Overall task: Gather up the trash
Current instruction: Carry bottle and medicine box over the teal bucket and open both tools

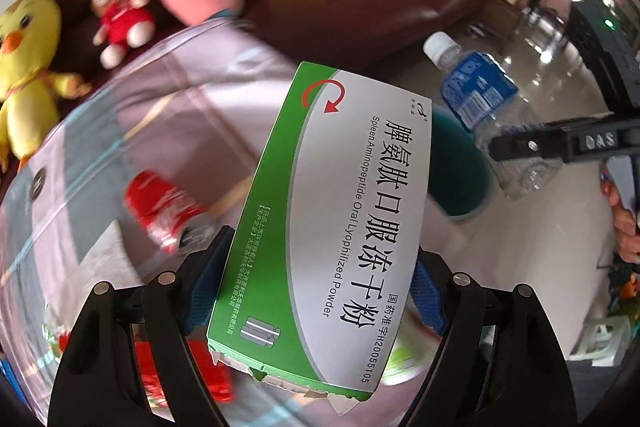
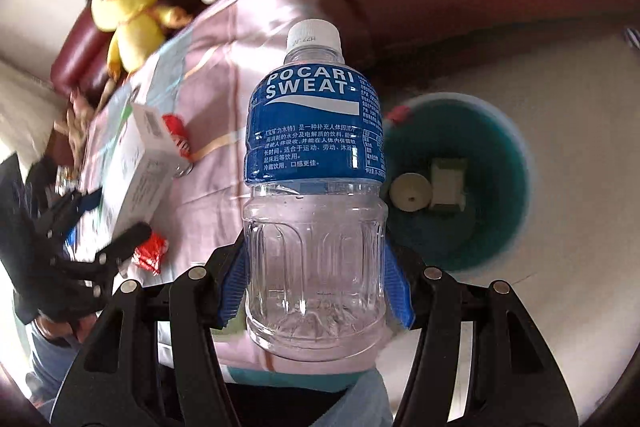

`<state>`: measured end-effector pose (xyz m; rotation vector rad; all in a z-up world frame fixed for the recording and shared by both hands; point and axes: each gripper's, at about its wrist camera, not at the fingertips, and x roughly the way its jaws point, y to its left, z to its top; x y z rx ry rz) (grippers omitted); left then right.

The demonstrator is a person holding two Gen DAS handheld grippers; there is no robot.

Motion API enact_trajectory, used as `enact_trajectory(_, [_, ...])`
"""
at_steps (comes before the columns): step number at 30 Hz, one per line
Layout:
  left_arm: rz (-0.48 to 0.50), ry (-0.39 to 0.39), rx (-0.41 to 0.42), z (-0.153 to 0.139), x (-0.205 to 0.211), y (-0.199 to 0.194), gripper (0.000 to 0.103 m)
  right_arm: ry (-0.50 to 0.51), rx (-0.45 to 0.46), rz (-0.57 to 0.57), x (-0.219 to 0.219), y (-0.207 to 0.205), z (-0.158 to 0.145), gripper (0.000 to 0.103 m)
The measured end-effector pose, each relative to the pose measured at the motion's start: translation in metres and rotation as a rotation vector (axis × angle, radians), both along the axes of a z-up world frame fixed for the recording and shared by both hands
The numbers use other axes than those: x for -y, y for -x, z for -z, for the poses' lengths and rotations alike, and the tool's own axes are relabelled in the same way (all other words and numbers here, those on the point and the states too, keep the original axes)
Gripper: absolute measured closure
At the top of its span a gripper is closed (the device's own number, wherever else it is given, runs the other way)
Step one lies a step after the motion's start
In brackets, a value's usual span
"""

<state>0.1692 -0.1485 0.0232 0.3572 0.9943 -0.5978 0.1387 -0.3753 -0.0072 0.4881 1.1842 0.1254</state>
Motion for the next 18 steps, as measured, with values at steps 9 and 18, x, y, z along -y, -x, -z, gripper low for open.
enact_trajectory(9, [0.106, -0.045, -0.058, 0.030, 0.097, 0.012, 0.025, -0.028, -0.030, 0.125, 0.069, 0.022, 0.027, 0.047])
enact_trajectory(18, [0.126, -0.114, -0.172, 0.088, 0.164, -0.009, 0.029, -0.064, -0.103, 0.164, 0.099, 0.009, 0.079, 0.047])
